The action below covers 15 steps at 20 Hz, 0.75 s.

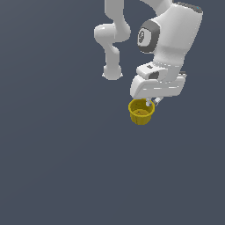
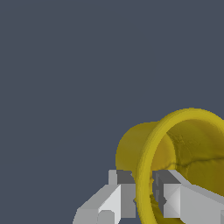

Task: Pick up the object and move it to a goal position.

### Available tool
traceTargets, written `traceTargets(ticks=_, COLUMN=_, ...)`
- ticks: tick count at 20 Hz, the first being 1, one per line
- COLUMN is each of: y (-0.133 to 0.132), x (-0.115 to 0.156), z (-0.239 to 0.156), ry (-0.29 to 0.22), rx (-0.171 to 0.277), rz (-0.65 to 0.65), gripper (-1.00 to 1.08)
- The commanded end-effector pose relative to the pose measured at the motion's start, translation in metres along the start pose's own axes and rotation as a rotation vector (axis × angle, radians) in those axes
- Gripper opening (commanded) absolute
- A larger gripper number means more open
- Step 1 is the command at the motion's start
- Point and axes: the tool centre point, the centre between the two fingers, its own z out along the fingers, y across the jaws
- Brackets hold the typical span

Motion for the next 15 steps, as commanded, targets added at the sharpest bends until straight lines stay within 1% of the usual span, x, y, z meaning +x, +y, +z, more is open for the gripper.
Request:
traceTargets(ticks=1, y=-0.003, x=0.004, z=-0.019, ry=0.002, rx=0.0, rz=0.001, gripper=-1.0)
traceTargets(ticks=8, y=-0.007, x=0.01, z=-0.047, ry=0.002, rx=0.0, rz=0.001, gripper=-1.0)
traceTargets(ticks=15, y=-0.007, x=0.012, z=-0.049, ry=0.002, rx=-0.001, rz=0.002, gripper=-1.0)
